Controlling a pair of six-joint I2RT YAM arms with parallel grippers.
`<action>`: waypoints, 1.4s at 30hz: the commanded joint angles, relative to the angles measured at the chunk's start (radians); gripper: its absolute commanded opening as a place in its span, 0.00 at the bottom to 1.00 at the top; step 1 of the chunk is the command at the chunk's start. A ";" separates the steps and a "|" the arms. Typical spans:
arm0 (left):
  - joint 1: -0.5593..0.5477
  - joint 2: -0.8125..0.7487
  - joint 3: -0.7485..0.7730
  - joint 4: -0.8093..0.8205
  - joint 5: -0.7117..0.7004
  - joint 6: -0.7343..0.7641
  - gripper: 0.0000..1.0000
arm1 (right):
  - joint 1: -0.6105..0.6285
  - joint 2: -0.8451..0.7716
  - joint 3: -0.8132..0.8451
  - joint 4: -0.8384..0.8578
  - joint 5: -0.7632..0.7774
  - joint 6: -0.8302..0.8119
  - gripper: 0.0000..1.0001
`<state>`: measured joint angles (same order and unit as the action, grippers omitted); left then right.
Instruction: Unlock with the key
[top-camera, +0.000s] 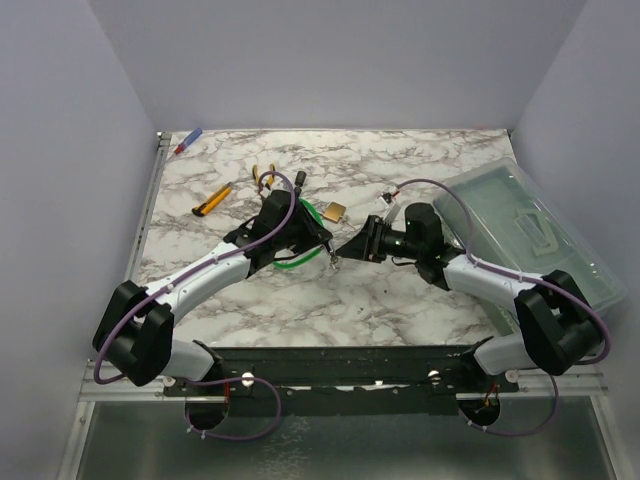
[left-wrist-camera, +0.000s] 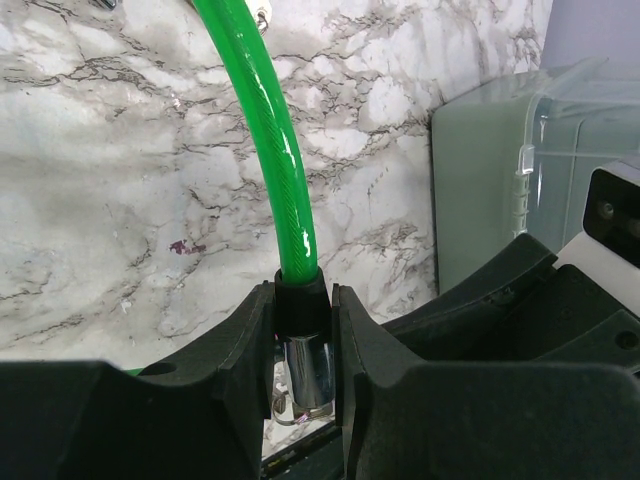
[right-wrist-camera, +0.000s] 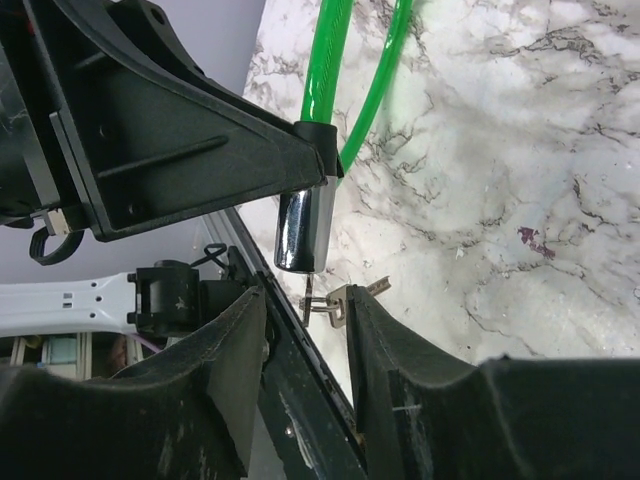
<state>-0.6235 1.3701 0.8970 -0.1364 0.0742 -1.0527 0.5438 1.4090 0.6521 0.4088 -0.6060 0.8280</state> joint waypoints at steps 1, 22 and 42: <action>0.005 0.009 0.008 0.031 -0.005 -0.012 0.00 | 0.031 -0.013 -0.010 -0.027 0.029 -0.024 0.40; 0.016 0.001 -0.001 0.038 -0.001 -0.012 0.00 | 0.066 0.017 0.003 -0.050 0.066 -0.038 0.23; 0.018 -0.004 -0.026 0.044 0.044 -0.032 0.00 | 0.071 0.053 0.124 -0.105 0.135 -0.121 0.00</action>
<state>-0.6025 1.3750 0.8928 -0.1169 0.0753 -1.0603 0.6037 1.4380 0.6979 0.3283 -0.5102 0.7845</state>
